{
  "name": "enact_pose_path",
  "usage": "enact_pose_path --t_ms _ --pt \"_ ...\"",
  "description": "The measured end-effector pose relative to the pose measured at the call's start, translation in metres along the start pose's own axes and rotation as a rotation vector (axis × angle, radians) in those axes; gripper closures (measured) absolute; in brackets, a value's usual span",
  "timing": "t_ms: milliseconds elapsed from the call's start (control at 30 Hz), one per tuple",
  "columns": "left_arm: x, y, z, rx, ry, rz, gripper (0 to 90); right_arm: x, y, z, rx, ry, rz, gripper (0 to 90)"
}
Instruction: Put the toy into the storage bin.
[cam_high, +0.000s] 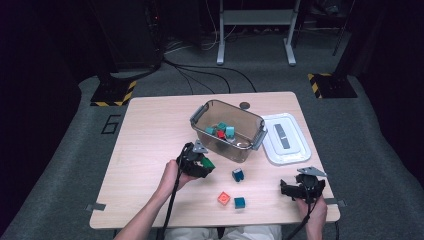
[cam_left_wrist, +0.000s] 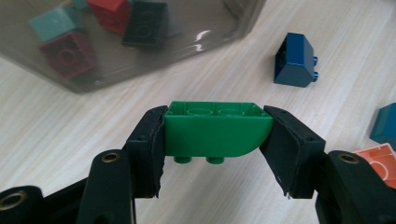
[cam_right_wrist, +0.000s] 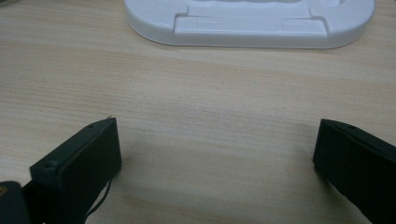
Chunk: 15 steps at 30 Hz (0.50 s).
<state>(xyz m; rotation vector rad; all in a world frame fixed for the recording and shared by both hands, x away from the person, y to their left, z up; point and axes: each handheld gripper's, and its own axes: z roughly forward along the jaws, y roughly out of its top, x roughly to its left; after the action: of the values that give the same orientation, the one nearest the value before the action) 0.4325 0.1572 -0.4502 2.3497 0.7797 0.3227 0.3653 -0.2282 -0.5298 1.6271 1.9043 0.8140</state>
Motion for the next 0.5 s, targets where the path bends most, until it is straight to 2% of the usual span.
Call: enact_pose_path --t_ms 500 --pt "0.021 0.012 -0.026 -0.032 0.052 -0.012 42.8 0.000 0.000 0.000 0.000 0.000 0.000 0.3"
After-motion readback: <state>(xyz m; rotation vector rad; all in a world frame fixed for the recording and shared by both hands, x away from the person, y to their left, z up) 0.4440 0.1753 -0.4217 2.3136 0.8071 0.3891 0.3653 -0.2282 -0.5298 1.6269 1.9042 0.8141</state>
